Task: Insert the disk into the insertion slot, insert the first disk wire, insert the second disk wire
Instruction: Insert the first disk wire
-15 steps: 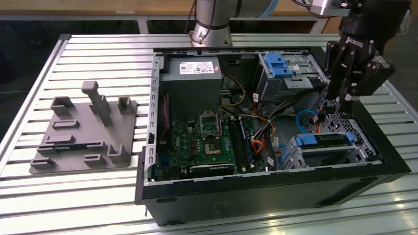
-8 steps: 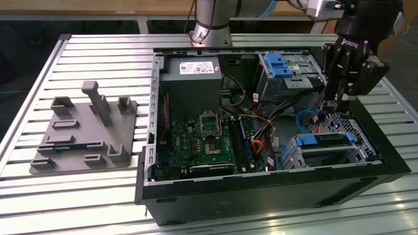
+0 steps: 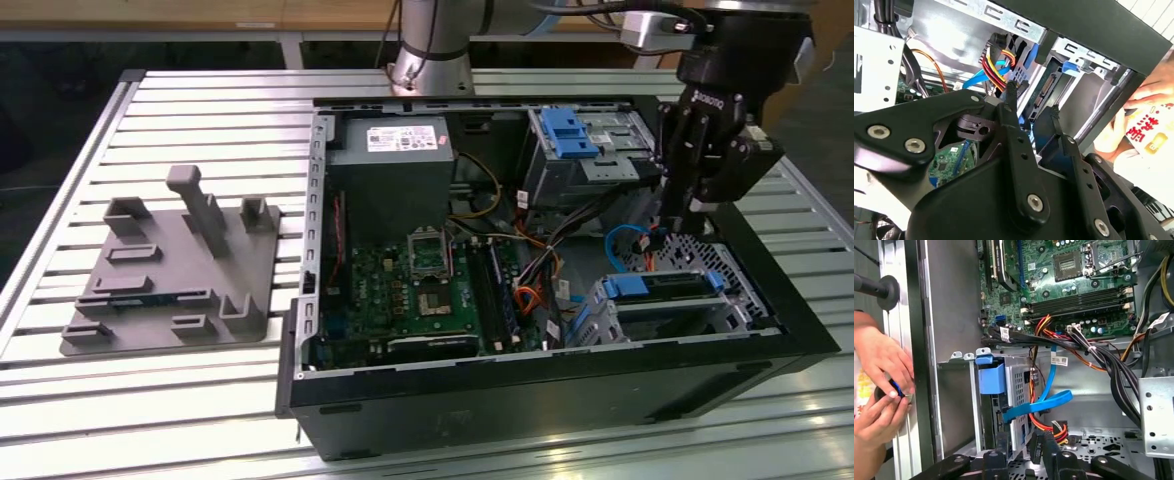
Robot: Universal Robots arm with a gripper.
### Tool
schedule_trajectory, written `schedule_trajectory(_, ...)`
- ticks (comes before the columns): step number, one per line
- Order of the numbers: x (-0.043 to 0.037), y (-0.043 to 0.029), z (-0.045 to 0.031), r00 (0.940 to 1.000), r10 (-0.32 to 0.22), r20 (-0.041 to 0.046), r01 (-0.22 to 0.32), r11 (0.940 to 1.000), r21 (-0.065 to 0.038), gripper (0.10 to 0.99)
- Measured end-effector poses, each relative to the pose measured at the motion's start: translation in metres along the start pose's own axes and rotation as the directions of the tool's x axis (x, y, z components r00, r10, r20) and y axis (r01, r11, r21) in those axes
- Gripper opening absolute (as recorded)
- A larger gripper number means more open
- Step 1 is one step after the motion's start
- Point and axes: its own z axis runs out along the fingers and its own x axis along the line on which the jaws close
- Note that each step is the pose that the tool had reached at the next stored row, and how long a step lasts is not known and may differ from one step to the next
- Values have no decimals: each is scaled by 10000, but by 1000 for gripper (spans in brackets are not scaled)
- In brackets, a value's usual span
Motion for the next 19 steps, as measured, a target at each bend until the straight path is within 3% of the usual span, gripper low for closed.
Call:
schedule_trajectory(4,-43,-8,-4,9997,8,-232,-7,10000,24,408)
schedule_trajectory(5,-58,-10,-6,9997,9,-251,-8,10000,27,408)
schedule_trajectory(9,-108,-14,0,9997,15,-260,-14,10000,24,408)
schedule_trajectory(14,-130,-61,18,9995,121,-292,-122,9999,-14,408)
schedule_trajectory(19,-138,-59,18,9994,161,-321,-162,9999,-27,408)
